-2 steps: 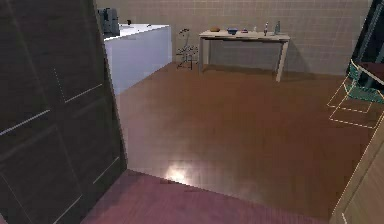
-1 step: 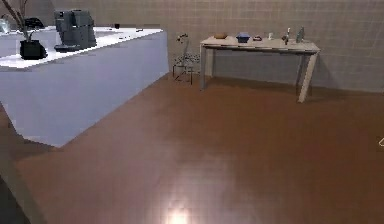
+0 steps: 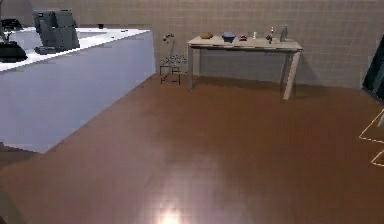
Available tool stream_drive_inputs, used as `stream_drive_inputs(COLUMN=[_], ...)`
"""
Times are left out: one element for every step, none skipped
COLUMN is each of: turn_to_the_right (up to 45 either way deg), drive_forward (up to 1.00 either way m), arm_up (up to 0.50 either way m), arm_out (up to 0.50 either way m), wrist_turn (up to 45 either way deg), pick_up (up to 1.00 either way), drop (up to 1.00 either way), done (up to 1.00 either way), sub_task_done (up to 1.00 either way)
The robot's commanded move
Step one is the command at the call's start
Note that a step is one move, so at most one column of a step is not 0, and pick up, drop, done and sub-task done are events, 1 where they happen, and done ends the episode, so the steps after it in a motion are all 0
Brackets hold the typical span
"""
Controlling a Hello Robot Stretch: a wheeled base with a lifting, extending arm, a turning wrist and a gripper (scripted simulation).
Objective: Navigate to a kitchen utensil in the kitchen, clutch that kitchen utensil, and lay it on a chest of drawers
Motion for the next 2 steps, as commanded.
stream_drive_inputs(turn_to_the_right=[0.0, -15.0], drive_forward=[0.55, 0.0], arm_up=[0.0, 0.0], arm_out=[0.0, 0.0], wrist_turn=[0.0, 0.0], pick_up=[0.0, 0.0], drop=[0.0, 0.0], done=[0.0, 0.0], sub_task_done=[0.0, 0.0])
